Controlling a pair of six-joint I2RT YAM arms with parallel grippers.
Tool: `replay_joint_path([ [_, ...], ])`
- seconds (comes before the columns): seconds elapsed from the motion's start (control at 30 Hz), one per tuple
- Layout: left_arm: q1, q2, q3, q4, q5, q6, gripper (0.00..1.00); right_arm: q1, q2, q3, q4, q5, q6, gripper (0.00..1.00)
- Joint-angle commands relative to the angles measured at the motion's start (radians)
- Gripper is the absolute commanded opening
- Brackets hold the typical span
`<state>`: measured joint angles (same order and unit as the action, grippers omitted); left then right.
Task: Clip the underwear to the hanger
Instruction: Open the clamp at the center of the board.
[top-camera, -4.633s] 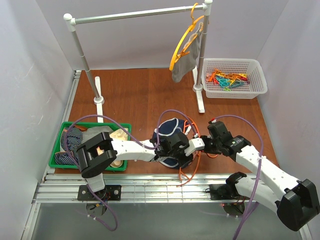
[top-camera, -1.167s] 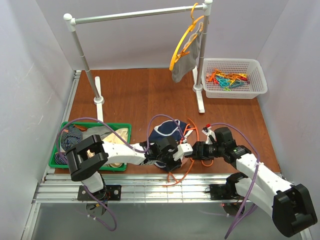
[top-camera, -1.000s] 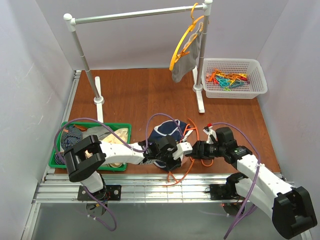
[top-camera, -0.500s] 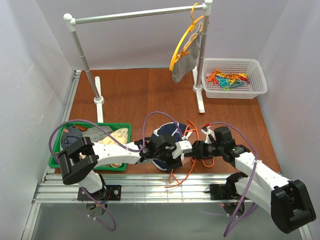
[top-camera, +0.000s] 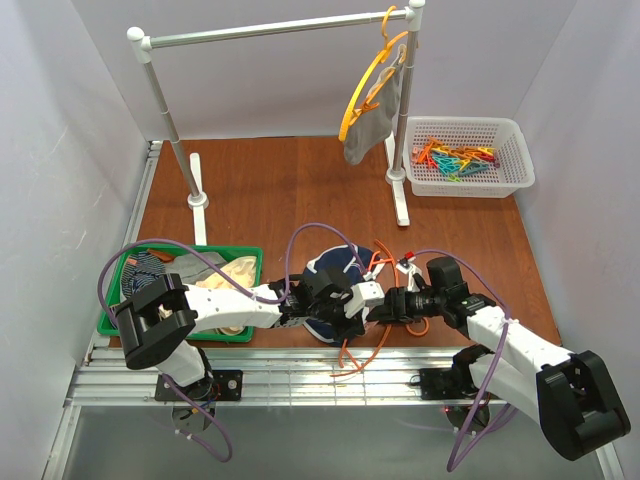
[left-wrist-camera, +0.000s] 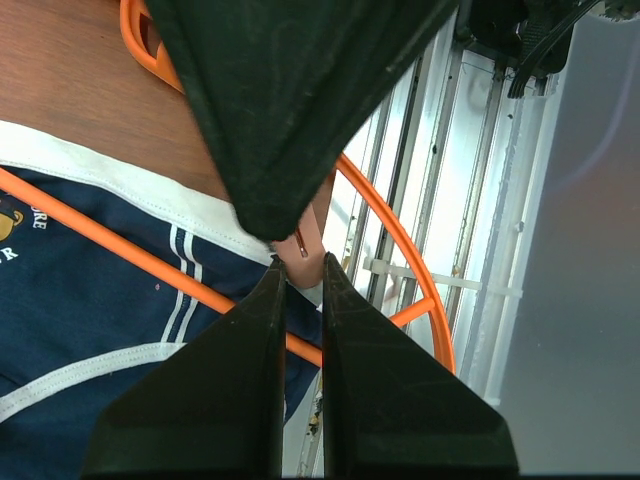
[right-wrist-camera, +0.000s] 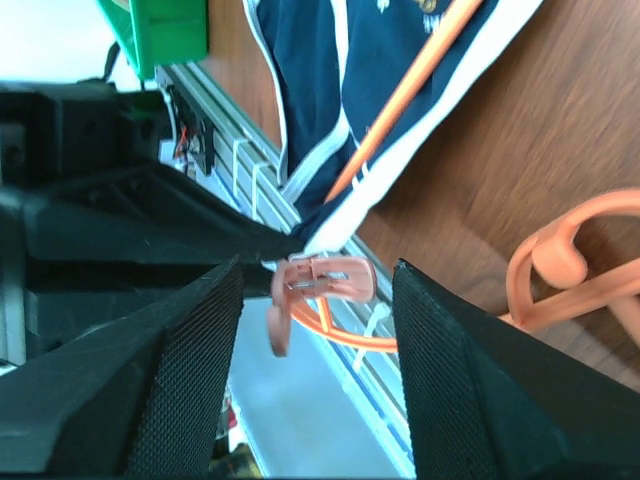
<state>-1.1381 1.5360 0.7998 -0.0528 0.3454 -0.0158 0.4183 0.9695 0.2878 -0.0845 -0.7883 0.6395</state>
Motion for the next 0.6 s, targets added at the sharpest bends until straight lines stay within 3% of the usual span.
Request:
replay_joint_path([
  [0.0,0.003,-0.020,0.021,0.004,0.024,0.005,0.06,-0.004,-0.020,-0.030,0.032,-0.062,-0.003,0.49],
  [0.17,0.001,-0.020,0.021,0.004,0.033,0.005,0.06,-0.003,-0.017,-0.029,0.038,-0.063,-0.003,0.40],
  [0.43,0.003,-0.023,0.018,0.005,0.047,0.010,0.06,-0.003,-0.006,-0.015,0.069,-0.039,0.000,0.35],
  [0.57,0.001,-0.024,0.019,0.005,0.050,0.010,0.06,-0.003,-0.003,-0.004,0.074,-0.025,0.000,0.26],
])
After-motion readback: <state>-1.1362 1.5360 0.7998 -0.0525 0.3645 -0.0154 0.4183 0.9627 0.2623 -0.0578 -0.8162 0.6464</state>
